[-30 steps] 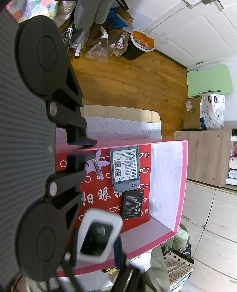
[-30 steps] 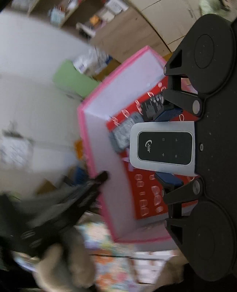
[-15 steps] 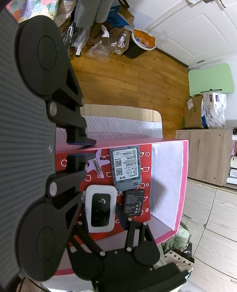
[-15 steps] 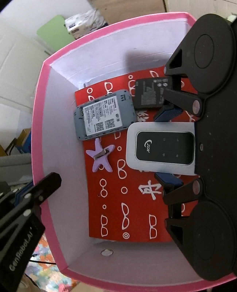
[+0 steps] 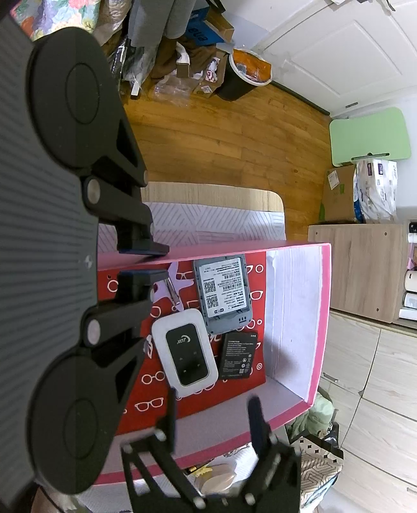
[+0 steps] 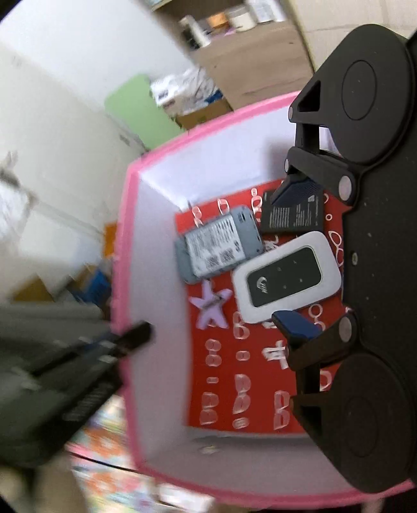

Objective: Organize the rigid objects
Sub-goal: 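Carry the white wifi router into the pink box and release it, then reach the right tool to the beige rounded speaker and grasp it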

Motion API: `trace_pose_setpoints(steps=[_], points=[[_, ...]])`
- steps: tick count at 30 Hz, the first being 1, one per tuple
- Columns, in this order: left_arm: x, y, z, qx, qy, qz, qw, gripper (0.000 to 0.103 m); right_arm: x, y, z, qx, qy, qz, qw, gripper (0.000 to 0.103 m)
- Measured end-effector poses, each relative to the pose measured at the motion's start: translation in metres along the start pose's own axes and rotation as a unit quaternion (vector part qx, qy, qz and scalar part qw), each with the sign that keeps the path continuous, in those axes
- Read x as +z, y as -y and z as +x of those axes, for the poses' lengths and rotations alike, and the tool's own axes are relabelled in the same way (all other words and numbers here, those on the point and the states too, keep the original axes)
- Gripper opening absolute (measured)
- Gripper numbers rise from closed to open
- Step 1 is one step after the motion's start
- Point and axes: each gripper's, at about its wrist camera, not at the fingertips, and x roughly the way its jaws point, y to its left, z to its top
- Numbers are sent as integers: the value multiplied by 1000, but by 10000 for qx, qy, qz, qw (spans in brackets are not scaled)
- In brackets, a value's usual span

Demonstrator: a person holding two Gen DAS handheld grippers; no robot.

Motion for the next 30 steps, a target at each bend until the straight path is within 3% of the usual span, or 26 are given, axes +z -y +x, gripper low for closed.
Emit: trace_pose_setpoints(steps=[6, 9, 16, 17, 19, 22, 27, 30], points=[[1, 2, 0, 25, 1, 22, 10000, 8, -16, 20, -40, -598, 243, 1012, 9928, 75], [1, 1, 0, -2, 18, -33, 10000, 8, -34, 40, -65, -855, 475, 1658, 9813, 75], [1, -2, -1, -19, 3, -96, 10000, 8, -103, 63, -93, -1121, 968, 3254, 9339, 75], [1, -2, -1, -11, 1, -99, 10000, 8, -113, 63, -89, -1145, 955, 3443, 9270, 74], [1, -2, 0, -1, 0, -109, 9999, 8, -135, 62, -84, -1117, 934, 3803, 9133, 61], [1, -1, 0, 17, -3, -139, 9999, 8, -165, 63, -72, -1028, 853, 4260, 8948, 51], [1, -2, 0, 24, -9, -209, 9998, 8, -208, 63, -71, -1421, 602, 4691, 8696, 51], [1, -1, -1, 40, -8, -209, 9998, 8, -233, 65, -73, -1807, 414, 5053, 8428, 52]])
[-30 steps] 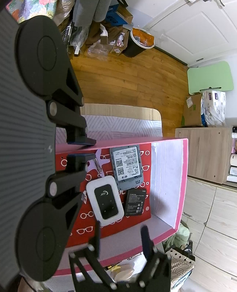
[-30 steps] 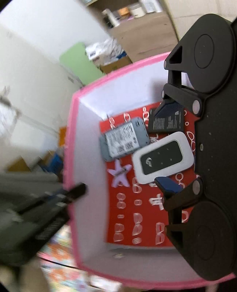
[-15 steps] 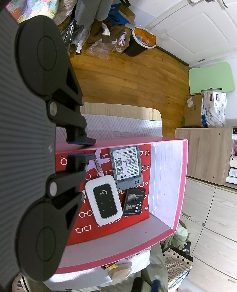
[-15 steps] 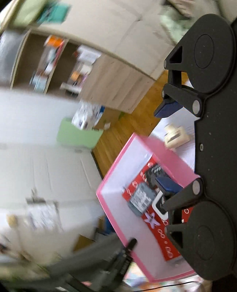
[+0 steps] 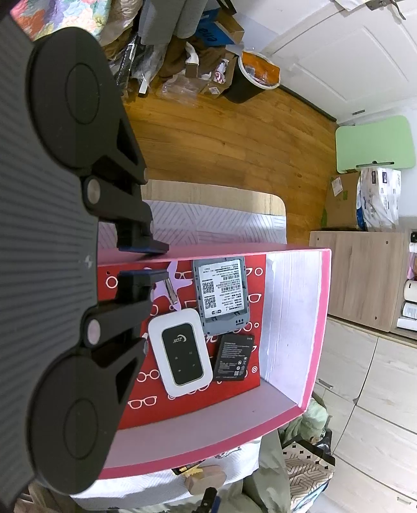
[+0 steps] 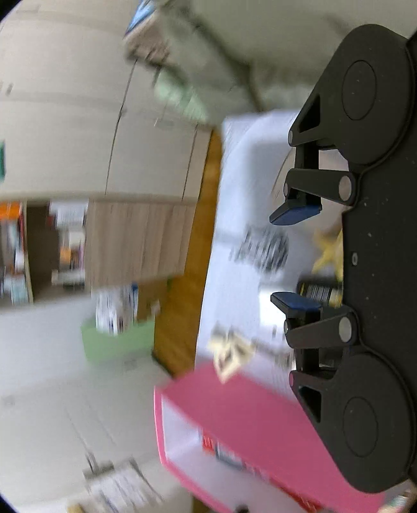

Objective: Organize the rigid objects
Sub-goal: 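Reach the right tool to the beige rounded speaker and grasp it, then carry the beige speaker into the pink box and release it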

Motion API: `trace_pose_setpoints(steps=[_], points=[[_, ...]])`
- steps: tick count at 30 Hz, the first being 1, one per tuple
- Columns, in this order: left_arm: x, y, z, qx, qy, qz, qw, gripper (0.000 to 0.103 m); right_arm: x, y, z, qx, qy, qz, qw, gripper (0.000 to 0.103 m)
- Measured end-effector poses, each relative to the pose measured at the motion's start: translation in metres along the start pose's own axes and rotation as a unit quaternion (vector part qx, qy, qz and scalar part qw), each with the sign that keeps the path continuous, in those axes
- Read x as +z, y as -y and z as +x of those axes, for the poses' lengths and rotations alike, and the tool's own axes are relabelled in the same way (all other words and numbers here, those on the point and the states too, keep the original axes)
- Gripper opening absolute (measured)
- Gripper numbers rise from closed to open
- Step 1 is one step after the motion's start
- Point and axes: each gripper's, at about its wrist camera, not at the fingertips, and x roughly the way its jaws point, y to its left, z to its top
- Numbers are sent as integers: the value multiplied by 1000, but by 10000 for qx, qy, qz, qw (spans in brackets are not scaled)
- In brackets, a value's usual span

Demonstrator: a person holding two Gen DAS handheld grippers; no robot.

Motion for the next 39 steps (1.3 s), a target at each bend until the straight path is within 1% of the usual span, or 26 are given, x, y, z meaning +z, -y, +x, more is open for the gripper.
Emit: trace_pose_setpoints(steps=[3, 5, 6, 7, 9, 10, 11, 14, 15, 17, 19, 22, 25, 28, 32, 36, 39], points=[[0, 0, 0, 16, -10, 8, 10000, 8, -9, 16, 5, -379, -47, 334, 9987, 54], [1, 1, 0, 28, -36, 23, 10000, 8, -18, 20, 7, -569, 28, 443, 9974, 61], [2, 1, 0, 36, -49, 29, 10000, 8, -22, 18, 7, -766, 161, 391, 9962, 67], [2, 2, 1, 53, -55, 50, 10000, 8, -26, 15, 9, -952, 249, 294, 9947, 71], [2, 4, 1, 83, -52, 76, 9999, 8, -31, 10, 13, -1159, 278, 176, 9927, 72], [2, 5, 1, 90, -51, 81, 9999, 8, -33, 9, 15, -1186, 285, 201, 9923, 72], [2, 5, 1, 80, -53, 71, 9999, 8, -35, 11, 17, -1172, 301, 277, 9923, 72], [3, 5, 2, 42, -66, 22, 10000, 8, -39, 20, 25, -1093, 303, 743, 9908, 77], [4, 5, 2, 38, -71, 13, 10000, 8, -40, 24, 27, -1060, 364, 914, 9895, 79], [4, 6, 2, 41, -74, 12, 10000, 8, -41, 27, 31, -948, 389, 1112, 9885, 79], [4, 5, 2, 40, -72, 13, 10000, 8, -41, 25, 37, -910, 316, 1160, 9886, 81], [4, 5, 2, 30, -70, 2, 10000, 8, -40, 23, 51, -1072, 215, 1088, 9880, 81], [3, 3, 2, 21, -63, -7, 10000, 8, -39, 31, 61, -1027, 211, 1283, 9862, 83], [3, 3, 2, 16, -66, -8, 10000, 8, -38, 29, 64, -1159, 328, 1146, 9861, 80], [3, 4, 2, 13, -62, -3, 10000, 8, -39, 26, 58, -1163, 336, 1017, 9874, 79], [4, 2, 2, -9, -49, -7, 10000, 8, -36, 14, 40, -1119, 472, 723, 9900, 79], [3, 1, 2, -24, -35, -13, 10000, 8, -31, 1, 21, -991, 583, 515, 9920, 79]])
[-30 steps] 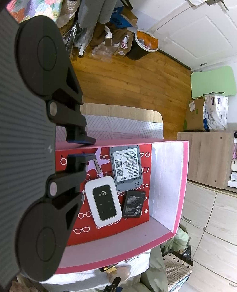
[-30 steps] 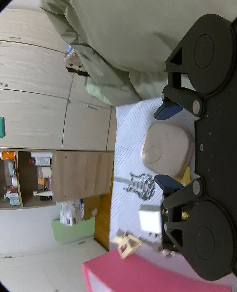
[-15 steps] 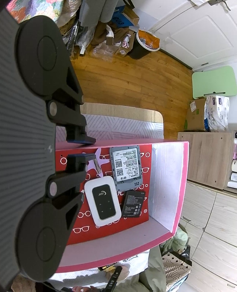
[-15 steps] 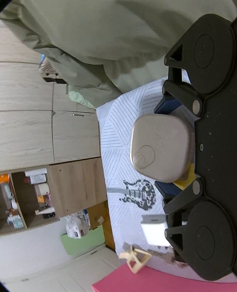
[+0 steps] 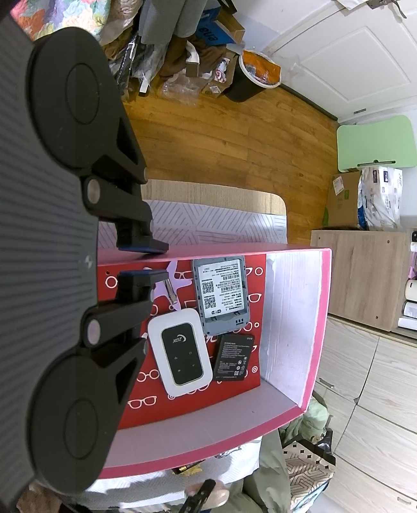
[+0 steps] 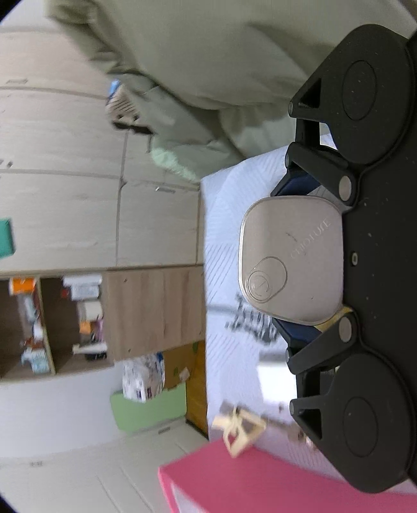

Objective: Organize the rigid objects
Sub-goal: 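Carry the beige speaker into the pink box and release it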

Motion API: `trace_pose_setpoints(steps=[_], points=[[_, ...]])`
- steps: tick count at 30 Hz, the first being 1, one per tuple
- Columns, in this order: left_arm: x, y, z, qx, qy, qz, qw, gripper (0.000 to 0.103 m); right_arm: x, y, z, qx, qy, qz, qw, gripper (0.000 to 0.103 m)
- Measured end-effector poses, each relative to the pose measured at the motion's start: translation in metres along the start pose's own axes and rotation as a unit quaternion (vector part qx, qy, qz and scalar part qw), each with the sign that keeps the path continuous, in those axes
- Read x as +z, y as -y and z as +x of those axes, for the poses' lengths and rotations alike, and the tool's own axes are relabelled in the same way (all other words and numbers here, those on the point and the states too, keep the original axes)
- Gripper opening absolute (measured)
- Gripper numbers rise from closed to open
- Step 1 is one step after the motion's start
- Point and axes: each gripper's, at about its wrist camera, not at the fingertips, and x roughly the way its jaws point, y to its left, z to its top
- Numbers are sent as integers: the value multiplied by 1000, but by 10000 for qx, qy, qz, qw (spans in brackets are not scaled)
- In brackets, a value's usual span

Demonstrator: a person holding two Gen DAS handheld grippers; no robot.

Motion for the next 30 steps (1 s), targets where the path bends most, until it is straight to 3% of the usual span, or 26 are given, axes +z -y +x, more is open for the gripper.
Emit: trace_pose_setpoints(steps=[4, 8, 12, 15, 20, 24, 30], points=[[0, -2, 0, -44, 11, -38, 10000, 8, 12, -20, -33, 462, 214, -282, 9983, 79], [0, -5, 0, -104, 27, -120, 9999, 8, 28, -50, -67, 1309, 418, -737, 9878, 79], [-1, -8, 0, -158, 47, -176, 9997, 8, 43, -88, -94, 2313, 539, -1280, 9629, 80], [-1, -9, -1, -153, 38, -138, 9998, 8, 51, -122, -102, 3009, 428, -1765, 9362, 80], [-1, -7, -1, -138, 34, -56, 9999, 8, 54, -186, -91, 3549, -151, -2659, 8962, 80], [-2, -9, 0, -204, 54, -120, 9997, 8, 47, -238, -67, 3797, -972, -3289, 8592, 79], [-2, -13, 0, -295, 55, -163, 9994, 8, 33, -286, -14, 3939, -2329, -3300, 8257, 79]])
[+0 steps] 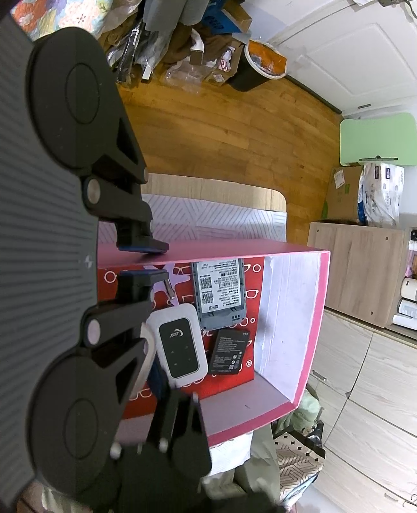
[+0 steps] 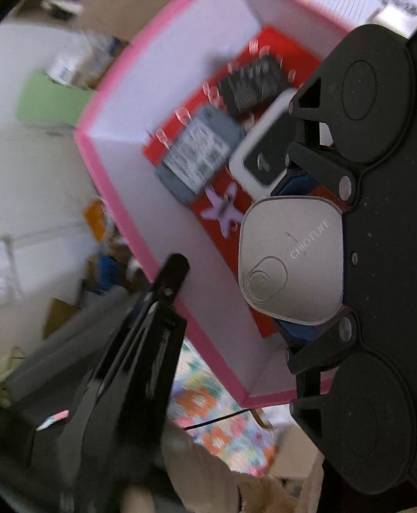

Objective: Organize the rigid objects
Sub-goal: 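Carry the beige speaker into the pink box and release it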

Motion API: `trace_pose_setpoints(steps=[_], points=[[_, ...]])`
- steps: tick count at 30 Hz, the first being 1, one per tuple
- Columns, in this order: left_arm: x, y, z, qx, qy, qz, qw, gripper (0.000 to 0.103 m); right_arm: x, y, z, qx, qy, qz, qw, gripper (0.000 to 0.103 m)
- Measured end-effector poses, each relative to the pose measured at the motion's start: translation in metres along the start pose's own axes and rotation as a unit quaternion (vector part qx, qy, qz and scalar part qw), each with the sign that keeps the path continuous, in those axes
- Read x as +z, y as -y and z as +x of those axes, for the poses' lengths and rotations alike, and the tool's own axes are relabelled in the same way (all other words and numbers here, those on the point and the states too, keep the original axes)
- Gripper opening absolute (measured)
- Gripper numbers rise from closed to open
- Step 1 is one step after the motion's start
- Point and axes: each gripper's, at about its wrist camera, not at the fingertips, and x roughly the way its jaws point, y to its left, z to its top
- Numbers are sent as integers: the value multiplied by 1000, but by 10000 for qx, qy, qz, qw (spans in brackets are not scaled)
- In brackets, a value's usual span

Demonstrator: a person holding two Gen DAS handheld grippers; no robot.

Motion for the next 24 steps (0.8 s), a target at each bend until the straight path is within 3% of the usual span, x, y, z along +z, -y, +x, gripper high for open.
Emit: trace_pose_setpoints(steps=[8, 12, 24], points=[[1, -4, 1, -125, 17, -36, 9999, 8, 20, -3, 39, 408, -635, -41, 9971, 79], [1, -4, 0, -146, 26, -36, 9999, 8, 23, -8, 49, 389, -779, -331, 9957, 80], [-1, -5, -1, -142, 46, -65, 9999, 8, 24, -16, 46, 100, -669, -1014, 9925, 80]])
